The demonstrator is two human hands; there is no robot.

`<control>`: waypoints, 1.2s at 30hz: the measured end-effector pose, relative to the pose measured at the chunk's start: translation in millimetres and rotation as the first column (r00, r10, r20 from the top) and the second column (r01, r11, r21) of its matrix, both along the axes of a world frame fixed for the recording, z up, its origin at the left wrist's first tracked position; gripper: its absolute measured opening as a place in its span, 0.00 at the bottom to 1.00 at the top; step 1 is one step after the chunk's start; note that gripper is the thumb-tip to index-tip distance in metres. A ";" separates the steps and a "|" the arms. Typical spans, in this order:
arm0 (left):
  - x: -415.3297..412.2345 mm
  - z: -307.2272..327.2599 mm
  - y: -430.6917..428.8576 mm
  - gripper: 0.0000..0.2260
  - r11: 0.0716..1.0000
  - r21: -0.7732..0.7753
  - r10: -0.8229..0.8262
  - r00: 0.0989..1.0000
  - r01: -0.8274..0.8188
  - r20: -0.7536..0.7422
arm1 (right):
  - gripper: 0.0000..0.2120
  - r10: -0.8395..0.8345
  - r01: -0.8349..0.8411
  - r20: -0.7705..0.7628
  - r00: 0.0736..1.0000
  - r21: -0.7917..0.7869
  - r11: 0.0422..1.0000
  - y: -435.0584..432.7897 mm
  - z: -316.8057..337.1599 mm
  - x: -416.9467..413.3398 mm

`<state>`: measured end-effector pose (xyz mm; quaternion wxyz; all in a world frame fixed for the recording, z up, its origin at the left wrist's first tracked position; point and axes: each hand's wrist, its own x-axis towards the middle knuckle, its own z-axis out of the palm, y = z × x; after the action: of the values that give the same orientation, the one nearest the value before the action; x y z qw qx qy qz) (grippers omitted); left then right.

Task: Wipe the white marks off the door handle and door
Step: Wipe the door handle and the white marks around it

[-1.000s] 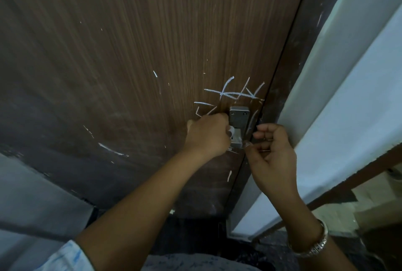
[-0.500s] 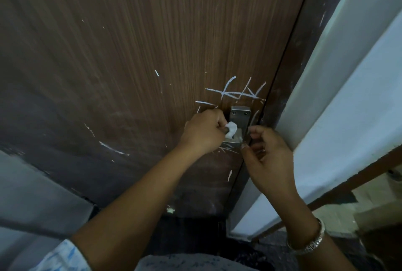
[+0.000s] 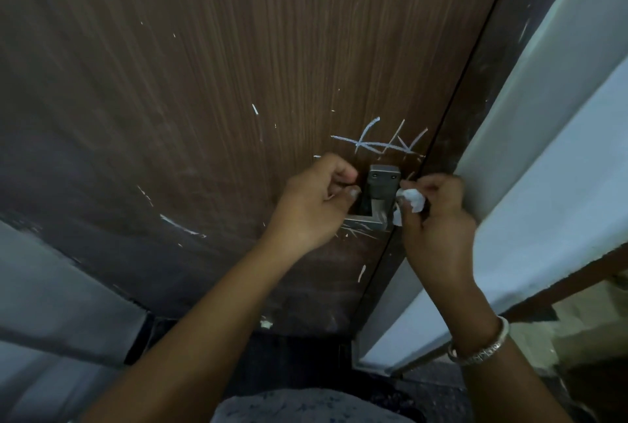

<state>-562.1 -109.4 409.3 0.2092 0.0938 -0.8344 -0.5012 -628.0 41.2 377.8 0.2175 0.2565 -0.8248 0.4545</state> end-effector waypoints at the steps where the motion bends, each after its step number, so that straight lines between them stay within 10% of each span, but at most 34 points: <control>1: 4.5 -2.7 -7.3 0.06 0.999 -0.013 0.047 0.999 -0.047 -0.004 | 0.08 0.000 0.000 -0.017 1.000 0.039 0.999 2.1 -1.5 0.4; 14: 31.6 -45.3 -21.2 0.12 0.796 0.567 0.171 0.978 -0.210 0.123 | 0.13 0.094 -0.030 -0.222 0.971 0.275 0.961 -7.5 -10.4 -0.9; 36: 35.1 -53.5 -31.4 0.11 0.800 0.570 0.130 0.981 -0.188 0.142 | 0.11 0.211 -0.238 0.117 0.970 0.614 0.753 4.4 21.6 -8.7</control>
<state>-526.9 -140.8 355.8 0.1718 0.2466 -0.6398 -0.7074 -636.7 45.6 399.3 0.0474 0.4015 -0.8959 0.1840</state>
